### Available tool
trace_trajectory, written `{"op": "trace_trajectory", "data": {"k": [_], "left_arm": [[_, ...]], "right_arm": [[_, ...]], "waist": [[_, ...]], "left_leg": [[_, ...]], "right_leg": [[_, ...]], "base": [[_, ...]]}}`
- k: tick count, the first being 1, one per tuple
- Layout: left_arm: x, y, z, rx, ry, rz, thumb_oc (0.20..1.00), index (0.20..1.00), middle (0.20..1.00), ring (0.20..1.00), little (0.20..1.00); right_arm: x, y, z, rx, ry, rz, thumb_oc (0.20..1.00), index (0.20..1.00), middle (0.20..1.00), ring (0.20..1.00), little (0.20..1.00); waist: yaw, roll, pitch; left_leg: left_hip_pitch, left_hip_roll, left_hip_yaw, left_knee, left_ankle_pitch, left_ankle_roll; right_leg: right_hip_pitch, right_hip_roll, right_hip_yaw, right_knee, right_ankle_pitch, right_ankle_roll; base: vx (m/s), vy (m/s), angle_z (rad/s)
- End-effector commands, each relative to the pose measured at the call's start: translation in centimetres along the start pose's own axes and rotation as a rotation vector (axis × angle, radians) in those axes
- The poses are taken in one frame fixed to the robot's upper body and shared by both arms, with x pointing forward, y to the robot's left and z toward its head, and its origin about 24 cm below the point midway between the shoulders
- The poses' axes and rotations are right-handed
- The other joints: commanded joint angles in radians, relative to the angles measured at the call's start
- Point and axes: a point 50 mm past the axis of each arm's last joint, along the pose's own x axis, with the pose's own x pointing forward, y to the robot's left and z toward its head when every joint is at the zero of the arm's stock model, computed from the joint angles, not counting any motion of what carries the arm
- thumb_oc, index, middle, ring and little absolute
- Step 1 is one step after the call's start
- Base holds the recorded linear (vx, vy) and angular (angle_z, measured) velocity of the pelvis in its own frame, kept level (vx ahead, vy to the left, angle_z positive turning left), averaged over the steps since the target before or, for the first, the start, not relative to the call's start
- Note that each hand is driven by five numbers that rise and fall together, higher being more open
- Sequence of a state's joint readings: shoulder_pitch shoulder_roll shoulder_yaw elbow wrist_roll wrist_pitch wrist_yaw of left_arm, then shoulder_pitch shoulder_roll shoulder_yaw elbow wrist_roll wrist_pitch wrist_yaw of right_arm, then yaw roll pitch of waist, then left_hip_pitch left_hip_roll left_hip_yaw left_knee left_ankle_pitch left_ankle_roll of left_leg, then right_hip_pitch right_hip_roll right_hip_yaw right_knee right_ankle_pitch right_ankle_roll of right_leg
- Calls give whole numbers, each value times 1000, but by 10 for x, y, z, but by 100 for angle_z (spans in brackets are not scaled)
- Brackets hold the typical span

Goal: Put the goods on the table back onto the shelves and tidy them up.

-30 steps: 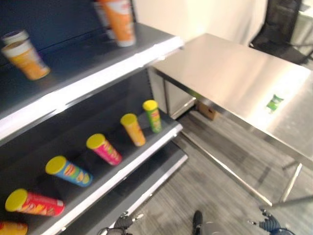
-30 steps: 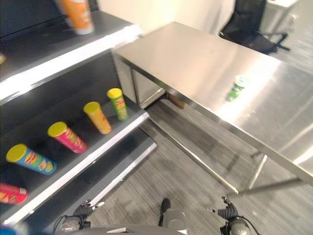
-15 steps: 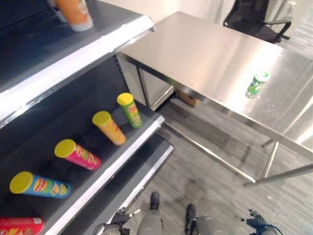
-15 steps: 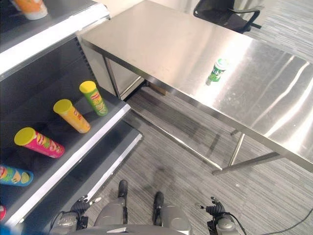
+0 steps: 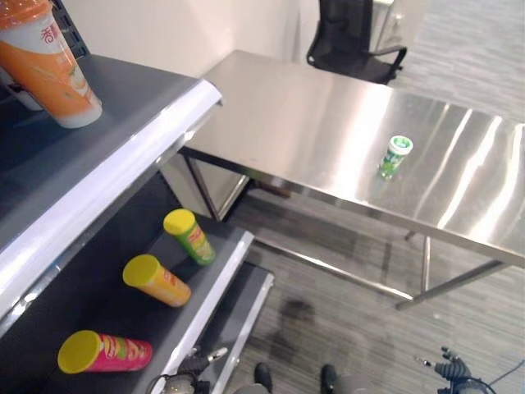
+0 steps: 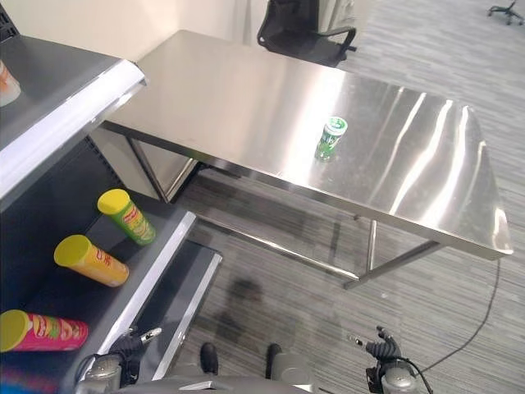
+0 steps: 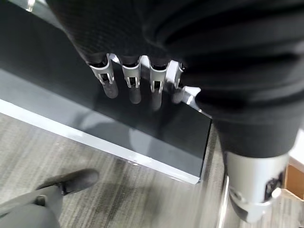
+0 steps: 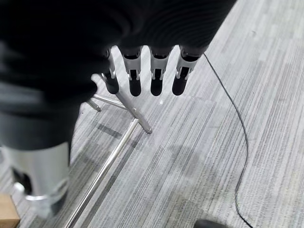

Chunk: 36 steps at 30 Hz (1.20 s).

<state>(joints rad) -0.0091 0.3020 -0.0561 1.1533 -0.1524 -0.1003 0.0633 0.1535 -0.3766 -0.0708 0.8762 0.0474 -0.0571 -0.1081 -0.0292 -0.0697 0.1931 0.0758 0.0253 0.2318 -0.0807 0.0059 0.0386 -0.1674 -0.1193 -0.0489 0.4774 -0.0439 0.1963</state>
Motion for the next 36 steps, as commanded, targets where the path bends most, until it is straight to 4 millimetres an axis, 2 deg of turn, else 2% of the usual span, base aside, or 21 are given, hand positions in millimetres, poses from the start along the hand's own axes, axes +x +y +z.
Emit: {"op": "trace_trajectory", "data": {"k": [1,3,5,7,9,10,11,12,13,14,15,17,18,19,20,21,22,24,28,32,36], "left_arm": [[-1,11,-4,36,11,31,1000,1000,1000,1000,1000],[0,13,-3,38,10,36,1000,1000,1000,1000,1000],[0,14,0,42,3,38,1000,1000,1000,1000,1000],[1,13,2,50,0,39,1000,1000,1000,1000,1000],[1,14,1,66,5,37,1000,1000,1000,1000,1000],[1,14,1,66,5,37,1000,1000,1000,1000,1000],[1,17,0,68,9,42,1000,1000,1000,1000,1000],[1,16,-1,69,9,42,1000,1000,1000,1000,1000],[0,18,0,66,4,41,1000,1000,1000,1000,1000],[0,18,-1,67,4,40,1000,1000,1000,1000,1000],[-1,19,-4,69,8,34,1000,1000,1000,1000,1000],[-3,18,-10,63,15,28,1000,1000,1000,1000,1000],[-3,18,-10,63,16,27,1000,1000,1000,1000,1000],[-4,16,-14,56,20,17,1000,1000,1000,1000,1000],[-5,14,-15,55,21,11,1000,1000,1000,1000,1000],[-5,11,-16,60,16,-7,1000,1000,1000,1000,1000],[-6,10,-16,55,14,-13,1000,1000,1000,1000,1000],[-6,5,-18,43,11,-28,1000,1000,1000,1000,1000],[-8,0,-22,36,19,-50,1000,1000,1000,1000,1000],[-11,-8,-31,36,43,-85,1000,1000,1000,1000,1000],[-12,-10,-34,55,58,-95,1000,1000,1000,1000,1000]], "right_arm": [[1,-41,5,-12,-23,-178,1000,1000,1000,1000,1000],[0,-46,1,-2,-6,-195,1000,1000,1000,1000,1000],[-2,-57,2,10,-14,-220,1000,1000,1000,1000,1000],[-4,-69,7,34,-47,-250,1000,1000,1000,1000,1000],[-8,-77,27,53,-147,-250,1000,1000,1000,1000,1000],[-8,-77,26,53,-146,-251,1000,1000,1000,1000,1000],[-15,-85,51,85,-277,-239,1000,1000,1000,1000,1000],[-15,-85,51,85,-275,-240,1000,1000,1000,1000,1000],[-24,-93,75,92,-404,-235,1000,1000,1000,1000,1000],[-24,-93,74,92,-404,-236,1000,1000,1000,1000,1000],[-40,-101,107,75,-575,-224,1000,1000,1000,1000,1000],[-59,-112,140,30,-734,-232,1000,1000,1000,1000,1000],[-59,-113,139,29,-734,-233,1000,1000,1000,1000,1000],[-82,-123,176,-41,-910,-229,1000,1000,1000,1000,1000],[-92,-127,188,-64,-970,-227,1000,1000,1000,1000,1000],[-111,-137,211,-126,-1077,-221,1000,1000,1000,1000,1000],[-119,-139,219,-138,-1123,-203,1000,1000,1000,1000,1000],[-135,-149,232,-178,-1189,-206,1000,1000,1000,1000,1000],[-148,-160,245,-216,-1235,-202,1000,1000,1000,1000,1000],[-153,-171,250,-248,-1235,-247,1000,1000,1000,1000,1000],[-145,-171,258,-341,-1202,-321,1000,1000,1000,1000,1000]], "waist": [[-20,24,34],[-24,21,31],[-30,20,29],[-45,11,29],[-68,-2,36],[-68,-1,36],[-82,-10,41],[-82,-9,42],[-89,-16,44],[-88,-16,45],[-91,-25,35],[-84,-31,16],[-85,-30,16],[-75,-27,-3],[-73,-22,-11],[-62,-15,-22],[-60,-11,-28],[-55,-5,-42],[-48,0,-52],[-42,10,-63],[-26,16,-65]], "left_leg": [[-22,15,-67,6,-19,-35],[-15,13,-70,3,-29,-39],[-16,11,-87,-2,-39,-49],[-8,-4,-108,-6,-53,-53],[12,-15,-124,-7,-70,-57],[14,-14,-124,-7,-71,-57],[32,-14,-137,-7,-83,-65],[34,-13,-138,-7,-84,-65],[50,-14,-147,-7,-94,-69],[51,-14,-147,-7,-94,-69],[68,-18,-160,-7,-107,-75],[78,-16,-173,-7,-114,-82],[79,-15,-174,-7,-114,-82],[81,2,-182,-7,-115,-94],[81,13,-192,-7,-116,-102],[76,39,-213,-7,-110,-117],[71,51,-222,-7,-108,-126],[61,74,-239,-7,-101,-141],[49,103,-250,-7,-87,-163],[45,127,-252,-7,-77,-183],[50,146,-249,-7,-69,-197]], "right_leg": [[38,-75,-46,52,98,25],[46,-96,-68,-4,92,18],[49,-110,-91,-132,69,7],[33,-91,-54,-305,85,13],[-3,-78,2,-421,147,36],[-1,-77,2,-423,147,36],[-17,-73,33,-461,173,47],[-14,-72,32,-463,174,47],[-20,-70,50,-473,193,53],[-18,-69,49,-474,193,53],[-5,-70,62,-489,200,54],[20,-72,59,-502,209,58],[22,-72,58,-503,209,58],[39,-68,43,-503,198,56],[46,-63,27,-500,185,53],[59,-52,1,-493,155,38],[65,-47,-14,-491,143,31],[80,-38,-46,-493,121,19],[105,-23,-82,-504,96,4],[139,-8,-116,-523,75,-10],[166,4,-137,-519,48,-24]], "base": [[106,128,14],[81,9,15],[100,-40,1],[116,-57,-19],[135,-66,-6],[171,-101,32],[93,-61,37],[163,-119,37],[75,-59,29],[178,-134,59],[173,-121,57],[178,-128,29],[172,-162,17],[170,-183,19],[246,-307,33],[164,-254,43],[136,-247,53],[79,-148,52],[60,-118,48],[56,-90,30],[38,-60,16]]}}
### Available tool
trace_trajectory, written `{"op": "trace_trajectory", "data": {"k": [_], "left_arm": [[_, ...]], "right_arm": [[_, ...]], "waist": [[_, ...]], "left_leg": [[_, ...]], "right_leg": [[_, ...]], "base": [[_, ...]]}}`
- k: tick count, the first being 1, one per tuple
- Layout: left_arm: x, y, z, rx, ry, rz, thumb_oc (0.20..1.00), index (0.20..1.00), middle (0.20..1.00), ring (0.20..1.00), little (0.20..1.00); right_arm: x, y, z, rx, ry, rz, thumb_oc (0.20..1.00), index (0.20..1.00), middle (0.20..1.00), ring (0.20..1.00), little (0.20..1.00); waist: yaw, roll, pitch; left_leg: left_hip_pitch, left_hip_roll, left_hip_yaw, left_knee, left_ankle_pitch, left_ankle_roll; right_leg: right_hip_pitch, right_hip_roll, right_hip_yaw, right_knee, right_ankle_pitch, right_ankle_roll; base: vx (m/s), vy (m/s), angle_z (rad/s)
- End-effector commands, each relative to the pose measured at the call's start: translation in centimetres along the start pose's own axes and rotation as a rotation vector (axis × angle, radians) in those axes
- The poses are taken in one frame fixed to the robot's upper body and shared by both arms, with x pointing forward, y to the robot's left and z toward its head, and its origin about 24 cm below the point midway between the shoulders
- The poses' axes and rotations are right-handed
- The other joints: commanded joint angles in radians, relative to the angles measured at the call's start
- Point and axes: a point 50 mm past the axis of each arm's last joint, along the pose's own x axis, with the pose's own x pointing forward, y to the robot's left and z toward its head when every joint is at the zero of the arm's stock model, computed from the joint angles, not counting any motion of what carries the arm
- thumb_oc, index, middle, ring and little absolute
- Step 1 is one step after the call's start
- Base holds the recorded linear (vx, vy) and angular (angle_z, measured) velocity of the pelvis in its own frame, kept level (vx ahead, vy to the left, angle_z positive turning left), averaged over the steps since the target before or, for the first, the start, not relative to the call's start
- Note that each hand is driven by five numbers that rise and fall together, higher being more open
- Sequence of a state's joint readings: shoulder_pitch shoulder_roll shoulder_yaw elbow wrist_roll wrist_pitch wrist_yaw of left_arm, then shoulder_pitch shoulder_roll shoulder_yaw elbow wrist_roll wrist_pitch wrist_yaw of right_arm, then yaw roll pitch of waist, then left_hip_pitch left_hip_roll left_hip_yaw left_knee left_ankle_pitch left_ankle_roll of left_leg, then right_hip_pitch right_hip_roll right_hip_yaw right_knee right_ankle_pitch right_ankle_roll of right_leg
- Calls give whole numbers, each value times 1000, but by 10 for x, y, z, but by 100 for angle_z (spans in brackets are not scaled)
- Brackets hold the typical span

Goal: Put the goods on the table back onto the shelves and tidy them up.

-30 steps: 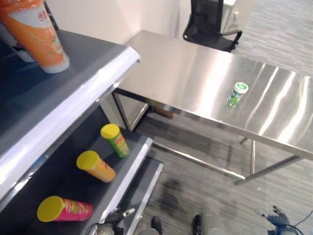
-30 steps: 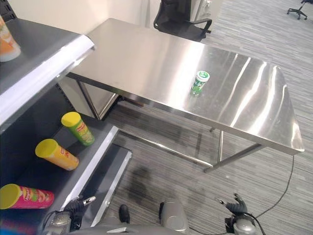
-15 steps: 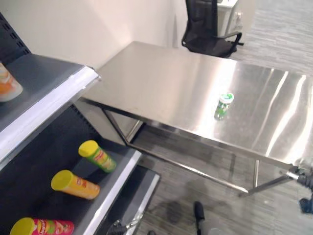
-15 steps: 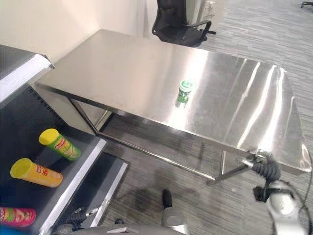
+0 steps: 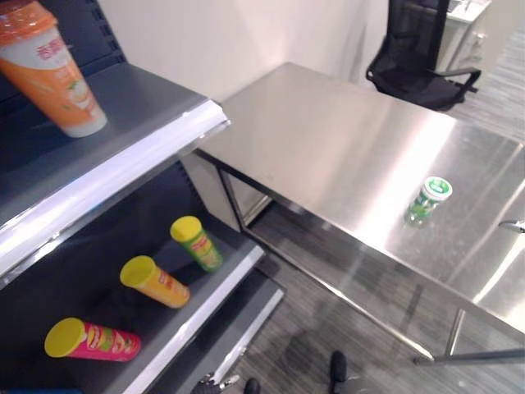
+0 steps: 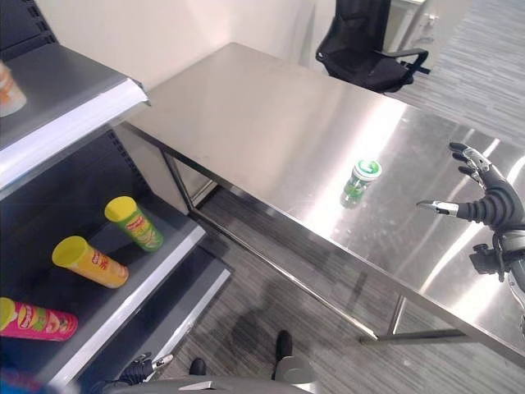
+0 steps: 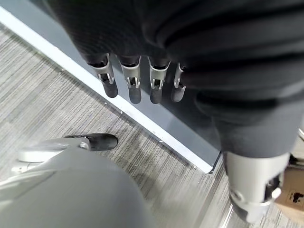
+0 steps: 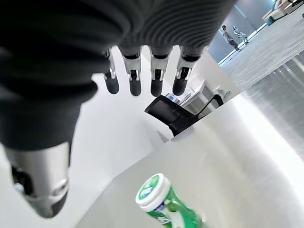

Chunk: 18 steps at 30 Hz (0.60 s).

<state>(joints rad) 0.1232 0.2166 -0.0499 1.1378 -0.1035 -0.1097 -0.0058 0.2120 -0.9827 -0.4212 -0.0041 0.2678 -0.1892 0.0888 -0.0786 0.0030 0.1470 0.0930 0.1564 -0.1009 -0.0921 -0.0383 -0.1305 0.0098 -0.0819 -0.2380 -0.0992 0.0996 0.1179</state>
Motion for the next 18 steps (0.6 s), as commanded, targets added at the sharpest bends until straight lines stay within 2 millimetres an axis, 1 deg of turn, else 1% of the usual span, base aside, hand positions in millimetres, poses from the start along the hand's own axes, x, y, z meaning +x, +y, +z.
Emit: {"op": "trace_trajectory", "data": {"k": [1,2,4,6,8,13,18], "left_arm": [[3,23,18,60,-51,45,1000,1000,1000,1000,1000],[3,23,20,62,-58,46,1000,1000,1000,1000,1000],[3,23,20,62,-64,47,1000,1000,1000,1000,1000],[2,22,23,52,-77,37,1000,1000,1000,1000,1000],[2,21,23,45,-81,33,1000,1000,1000,1000,1000],[1,20,19,44,-73,32,1000,1000,1000,1000,1000],[1,21,17,43,-69,36,1000,1000,1000,1000,1000]], "right_arm": [[11,-15,11,-165,-47,-56,1000,1000,1000,1000,1000],[13,-17,10,-206,-28,-45,1000,1000,1000,1000,1000],[17,-16,8,-222,-17,-20,1000,1000,1000,1000,1000],[25,-13,-2,-227,28,1,1000,1000,1000,1000,1000],[31,-12,-6,-258,56,14,1000,1000,1000,1000,1000],[41,-7,-7,-282,65,31,1000,1000,1000,1000,1000],[48,-4,-16,-300,111,26,1000,1000,1000,1000,1000]], "waist": [[27,-56,-19],[32,-56,-19],[35,-56,-18],[47,-56,-14],[56,-54,-11],[67,-48,-2],[80,-39,21]], "left_leg": [[34,17,84,5,-23,-30],[35,21,85,5,-20,-33],[35,23,81,5,-18,-37],[33,31,71,5,-7,-45],[27,36,62,5,2,-50],[12,42,50,5,16,-59],[-26,44,45,5,43,-73]], "right_leg": [[-7,-32,48,57,-98,52],[-1,-30,42,56,-102,49],[5,-26,37,54,-107,45],[16,-19,25,51,-115,38],[22,-13,17,47,-121,32],[26,-7,5,35,-124,26],[22,-9,-24,20,-125,23]], "base": [[14,-49,5],[11,-54,2],[16,-52,2],[23,-72,10],[22,-63,13],[10,-50,3],[-18,-36,19]]}}
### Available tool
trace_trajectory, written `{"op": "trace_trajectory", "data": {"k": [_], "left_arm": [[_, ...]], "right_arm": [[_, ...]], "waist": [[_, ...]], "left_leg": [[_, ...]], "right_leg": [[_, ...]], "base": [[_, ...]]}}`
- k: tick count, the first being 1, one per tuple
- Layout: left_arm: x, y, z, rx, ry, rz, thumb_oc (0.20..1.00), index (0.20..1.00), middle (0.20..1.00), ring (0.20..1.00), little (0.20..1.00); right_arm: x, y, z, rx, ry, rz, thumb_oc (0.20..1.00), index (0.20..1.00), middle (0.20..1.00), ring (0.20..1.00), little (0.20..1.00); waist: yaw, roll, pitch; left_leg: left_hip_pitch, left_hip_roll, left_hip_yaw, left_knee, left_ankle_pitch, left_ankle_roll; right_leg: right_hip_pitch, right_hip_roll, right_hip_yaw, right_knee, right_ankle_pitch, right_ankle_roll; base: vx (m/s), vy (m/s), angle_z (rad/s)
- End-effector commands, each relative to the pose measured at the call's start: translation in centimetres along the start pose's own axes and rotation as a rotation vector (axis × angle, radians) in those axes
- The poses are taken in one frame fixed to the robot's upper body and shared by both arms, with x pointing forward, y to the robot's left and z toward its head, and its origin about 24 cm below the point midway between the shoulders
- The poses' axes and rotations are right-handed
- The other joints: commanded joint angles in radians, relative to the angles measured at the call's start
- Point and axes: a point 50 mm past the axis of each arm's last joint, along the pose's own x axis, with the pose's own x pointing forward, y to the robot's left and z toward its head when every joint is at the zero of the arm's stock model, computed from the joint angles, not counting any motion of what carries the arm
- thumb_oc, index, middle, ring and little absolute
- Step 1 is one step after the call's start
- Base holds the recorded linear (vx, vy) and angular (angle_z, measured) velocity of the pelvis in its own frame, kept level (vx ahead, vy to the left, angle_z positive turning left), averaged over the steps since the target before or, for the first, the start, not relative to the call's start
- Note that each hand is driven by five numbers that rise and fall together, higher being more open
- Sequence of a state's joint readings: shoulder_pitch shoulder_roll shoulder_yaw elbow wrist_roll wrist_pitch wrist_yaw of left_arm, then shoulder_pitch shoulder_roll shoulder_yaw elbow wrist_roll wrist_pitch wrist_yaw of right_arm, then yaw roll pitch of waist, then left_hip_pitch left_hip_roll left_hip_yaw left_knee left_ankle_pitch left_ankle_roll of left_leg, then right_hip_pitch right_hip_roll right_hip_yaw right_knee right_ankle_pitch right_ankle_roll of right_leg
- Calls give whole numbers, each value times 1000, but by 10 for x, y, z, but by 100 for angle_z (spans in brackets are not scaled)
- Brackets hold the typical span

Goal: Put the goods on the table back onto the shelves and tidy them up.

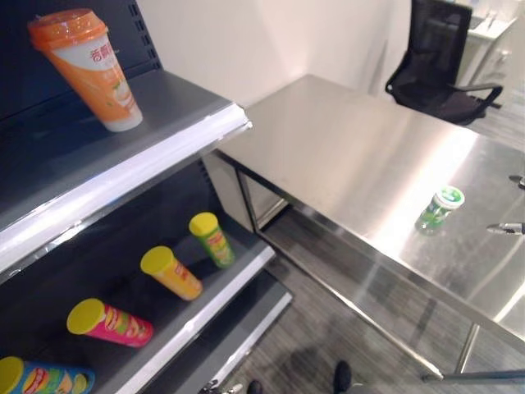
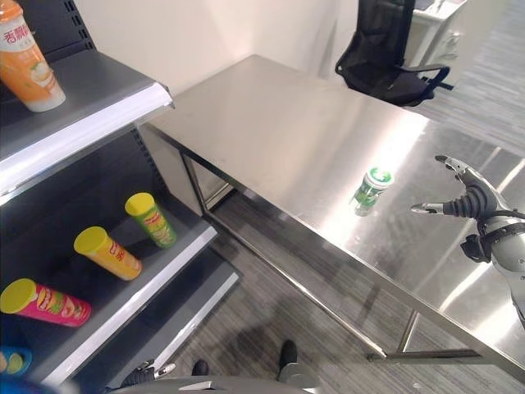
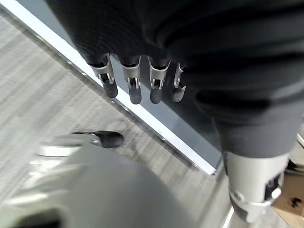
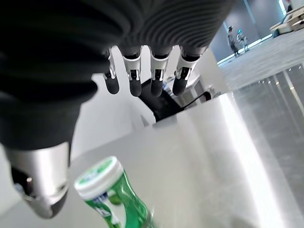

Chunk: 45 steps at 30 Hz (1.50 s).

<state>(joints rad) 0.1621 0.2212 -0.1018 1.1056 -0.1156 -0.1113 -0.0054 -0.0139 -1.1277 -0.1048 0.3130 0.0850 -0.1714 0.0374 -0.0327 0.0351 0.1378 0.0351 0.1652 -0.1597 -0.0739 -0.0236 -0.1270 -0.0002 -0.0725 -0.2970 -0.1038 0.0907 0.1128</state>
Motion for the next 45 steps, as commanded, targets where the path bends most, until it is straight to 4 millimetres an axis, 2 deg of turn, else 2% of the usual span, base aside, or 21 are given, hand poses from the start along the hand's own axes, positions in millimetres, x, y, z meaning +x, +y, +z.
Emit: {"op": "trace_trajectory", "data": {"k": [1,3,5,7,14,22,32,33,34,45], "left_arm": [[4,25,25,13,-73,60,1000,1000,1000,1000,1000],[5,26,28,16,-78,65,1000,1000,1000,1000,1000],[5,25,30,25,-85,59,1000,1000,1000,1000,1000],[5,24,28,25,-79,58,1000,1000,1000,1000,1000],[4,22,27,37,-78,54,1000,1000,1000,1000,1000],[3,24,20,27,-47,73,1000,1000,1000,1000,1000],[4,22,22,24,-60,72,1000,1000,1000,1000,1000],[4,22,22,25,-58,72,1000,1000,1000,1000,1000],[3,22,22,27,-60,69,1000,1000,1000,1000,1000],[3,21,21,26,-57,67,1000,1000,1000,1000,1000]], "right_arm": [[13,-21,16,-33,-50,-100,1000,1000,1000,1000,1000],[12,-22,13,-36,-33,-127,1000,1000,1000,1000,1000],[13,-20,9,-48,-12,-136,1000,1000,1000,1000,1000],[14,-19,9,-42,-8,-139,1000,1000,1000,1000,1000],[21,-10,-4,-26,62,-179,1000,1000,1000,1000,1000],[23,-3,0,-9,44,-204,1000,1000,1000,1000,1000],[24,0,5,19,24,-223,1000,1000,1000,1000,1000],[25,1,5,19,25,-218,495,495,495,495,495],[25,3,4,13,31,-198,200,200,200,200,200],[24,4,5,10,18,-183,200,200,200,200,200]], "waist": [[34,-69,33],[31,-71,51],[31,-69,55],[34,-66,52],[43,-48,40],[58,-47,37],[65,-46,33],[66,-47,33],[66,-46,32],[62,-45,30]], "left_leg": [[27,34,110,-13,36,-77],[-5,27,173,19,65,-69],[-25,20,261,39,56,-51],[-19,20,269,30,55,-50],[-23,15,260,-13,72,-49],[-13,5,242,-13,59,-46],[-10,-1,234,-13,50,-45],[-10,-1,233,-13,49,-45],[-9,-1,234,-13,49,-46],[-2,1,238,-13,47,-49]], "right_leg": [[33,-22,25,23,-118,28],[42,-42,-3,17,-117,31],[49,-54,-27,17,-120,32],[52,-52,-26,17,-118,32],[49,-52,-49,17,-115,35],[60,-57,-54,17,-114,35],[64,-62,-56,17,-112,40],[64,-62,-55,17,-111,40],[65,-63,-56,17,-111,41],[70,-61,-54,17,-113,42]], "base": [[-17,5,24],[-44,21,36],[-27,8,59],[21,-7,50],[14,2,12],[29,10,10],[5,4,3],[0,0,0],[0,0,0],[0,0,0]]}}
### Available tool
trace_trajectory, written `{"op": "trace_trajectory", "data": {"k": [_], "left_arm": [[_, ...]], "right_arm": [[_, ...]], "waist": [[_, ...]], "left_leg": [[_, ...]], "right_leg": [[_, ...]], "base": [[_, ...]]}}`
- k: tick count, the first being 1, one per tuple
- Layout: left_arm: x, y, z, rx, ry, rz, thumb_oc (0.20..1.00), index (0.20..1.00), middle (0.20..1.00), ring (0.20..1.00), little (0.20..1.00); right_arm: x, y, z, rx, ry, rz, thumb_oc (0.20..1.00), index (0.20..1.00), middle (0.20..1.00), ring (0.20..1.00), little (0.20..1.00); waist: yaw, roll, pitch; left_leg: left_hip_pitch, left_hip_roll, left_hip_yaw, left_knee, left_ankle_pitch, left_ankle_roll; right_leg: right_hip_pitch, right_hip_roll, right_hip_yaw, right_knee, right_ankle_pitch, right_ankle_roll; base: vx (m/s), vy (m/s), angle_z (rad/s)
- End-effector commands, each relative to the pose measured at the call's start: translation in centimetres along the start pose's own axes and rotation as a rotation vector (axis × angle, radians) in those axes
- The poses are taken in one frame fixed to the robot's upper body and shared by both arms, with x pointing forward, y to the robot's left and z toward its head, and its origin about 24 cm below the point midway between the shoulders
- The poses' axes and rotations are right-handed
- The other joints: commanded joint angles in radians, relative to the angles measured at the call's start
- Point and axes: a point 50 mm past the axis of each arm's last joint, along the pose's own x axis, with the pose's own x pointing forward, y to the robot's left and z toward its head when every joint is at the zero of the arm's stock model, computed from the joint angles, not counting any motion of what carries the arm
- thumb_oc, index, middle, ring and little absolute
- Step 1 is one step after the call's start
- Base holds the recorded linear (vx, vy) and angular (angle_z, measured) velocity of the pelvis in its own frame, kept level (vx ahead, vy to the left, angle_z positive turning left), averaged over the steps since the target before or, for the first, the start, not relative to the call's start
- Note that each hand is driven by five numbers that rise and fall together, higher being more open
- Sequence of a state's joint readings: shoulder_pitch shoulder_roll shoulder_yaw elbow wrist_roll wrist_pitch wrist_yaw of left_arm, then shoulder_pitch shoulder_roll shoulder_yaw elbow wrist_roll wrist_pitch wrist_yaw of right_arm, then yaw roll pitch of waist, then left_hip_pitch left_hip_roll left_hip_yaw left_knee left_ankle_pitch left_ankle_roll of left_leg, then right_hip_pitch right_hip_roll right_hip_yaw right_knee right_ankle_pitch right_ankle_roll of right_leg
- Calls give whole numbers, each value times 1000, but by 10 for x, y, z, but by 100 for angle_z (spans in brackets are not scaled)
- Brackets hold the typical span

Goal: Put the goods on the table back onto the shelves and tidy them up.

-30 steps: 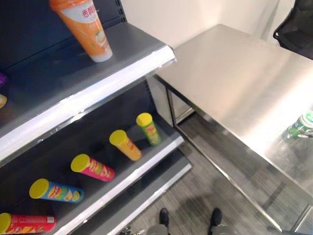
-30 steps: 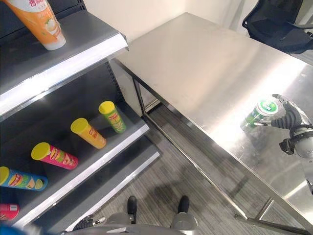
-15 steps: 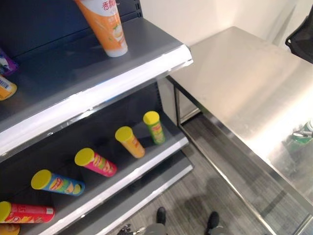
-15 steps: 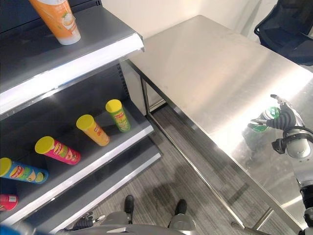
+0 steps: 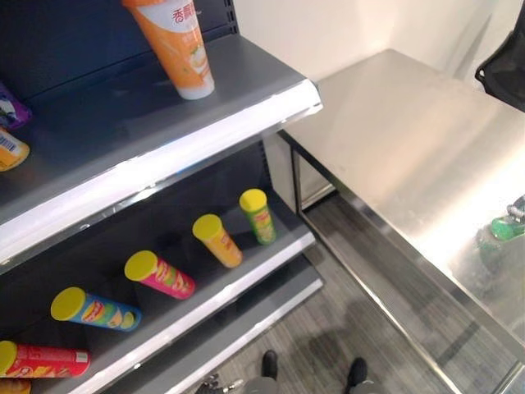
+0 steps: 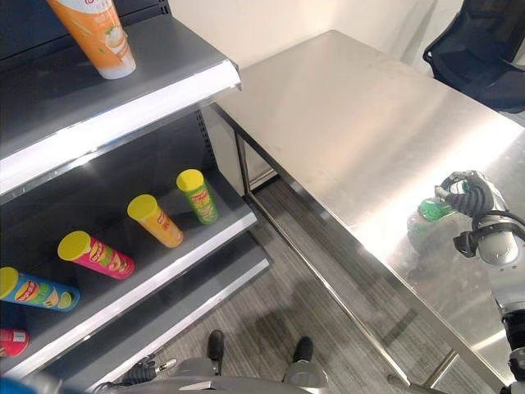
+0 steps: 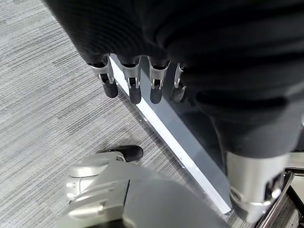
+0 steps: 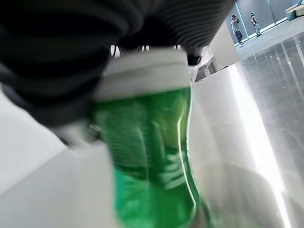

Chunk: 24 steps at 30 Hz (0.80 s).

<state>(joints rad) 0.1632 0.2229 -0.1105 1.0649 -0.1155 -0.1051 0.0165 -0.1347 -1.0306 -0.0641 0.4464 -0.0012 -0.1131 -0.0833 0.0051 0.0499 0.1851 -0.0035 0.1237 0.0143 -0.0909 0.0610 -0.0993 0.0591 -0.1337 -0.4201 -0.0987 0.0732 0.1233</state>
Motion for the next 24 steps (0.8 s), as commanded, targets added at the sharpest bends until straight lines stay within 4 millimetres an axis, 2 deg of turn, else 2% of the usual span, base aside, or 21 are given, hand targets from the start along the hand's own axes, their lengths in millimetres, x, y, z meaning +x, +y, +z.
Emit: {"op": "trace_trajectory", "data": {"k": [1,7,10,12,13,14,15,19,20,22,23,24], "left_arm": [[3,22,13,21,-26,53,1000,1000,1000,1000,1000],[4,24,18,12,-42,67,1000,1000,1000,1000,1000],[4,25,19,2,-47,75,1000,1000,1000,1000,1000],[4,25,19,-9,-50,76,1000,1000,1000,1000,1000],[4,25,19,-8,-50,76,1000,1000,1000,1000,1000],[3,26,19,-21,-57,74,1000,1000,1000,1000,1000],[3,26,18,-26,-58,74,1000,1000,1000,1000,1000],[2,26,16,-53,-63,73,1000,1000,1000,1000,1000],[1,26,16,-54,-63,73,1000,1000,1000,1000,1000],[1,25,17,-69,-70,72,1000,1000,1000,1000,1000],[1,25,19,-75,-79,73,1000,1000,1000,1000,1000],[1,24,20,-82,-84,70,1000,1000,1000,1000,1000]], "right_arm": [[9,-8,27,-12,-118,-63,200,200,200,200,200],[2,-31,53,48,-257,-180,200,200,200,200,200],[-8,-48,85,93,-425,-246,200,200,200,200,200],[-13,-53,98,105,-493,-260,200,200,200,200,200],[-13,-53,98,105,-492,-260,200,200,200,200,200],[-18,-56,111,107,-560,-255,200,200,200,200,200],[-19,-57,117,114,-589,-253,200,200,200,200,200],[-26,-59,142,123,-715,-236,200,200,200,200,200],[-26,-59,143,123,-716,-235,200,200,200,200,200],[-29,-58,156,130,-782,-221,200,200,200,200,200],[-31,-61,164,126,-816,-225,200,200,200,200,200],[-33,-61,170,121,-845,-222,200,200,200,200,200]], "waist": [[21,-61,-18],[13,-60,-23],[10,-59,-32],[12,-58,-35],[12,-58,-34],[16,-58,-38],[19,-57,-39],[41,-53,-35],[40,-53,-35],[54,-50,-25],[66,-47,-12],[73,-48,-5]], "left_leg": [[39,43,65,4,-39,-77],[46,47,69,4,-42,-79],[57,51,74,4,-43,-83],[63,55,74,4,-42,-86],[64,56,74,4,-42,-86],[68,62,71,4,-37,-91],[71,65,69,4,-34,-94],[65,82,48,13,-10,-107],[65,83,47,13,-10,-107],[51,90,27,22,14,-116],[25,94,4,37,56,-128],[1,92,-7,37,66,-130]], "right_leg": [[13,1,69,11,-97,32],[17,4,72,11,-100,31],[27,8,76,11,-108,27],[34,12,77,11,-115,23],[35,13,76,11,-115,23],[42,18,76,11,-122,19],[45,22,75,11,-126,17],[58,40,65,11,-146,1],[58,40,64,11,-146,0],[61,48,54,11,-153,-7],[62,51,42,11,-157,-9],[58,49,29,11,-158,-10]], "base": [[-8,-5,-3],[0,0,0],[2,-22,0],[-2,-38,0],[-6,-59,1],[-7,-67,1],[-15,-98,4],[-20,-85,2],[-27,-72,3],[-69,-79,5],[-132,-74,11],[-163,-70,24]]}}
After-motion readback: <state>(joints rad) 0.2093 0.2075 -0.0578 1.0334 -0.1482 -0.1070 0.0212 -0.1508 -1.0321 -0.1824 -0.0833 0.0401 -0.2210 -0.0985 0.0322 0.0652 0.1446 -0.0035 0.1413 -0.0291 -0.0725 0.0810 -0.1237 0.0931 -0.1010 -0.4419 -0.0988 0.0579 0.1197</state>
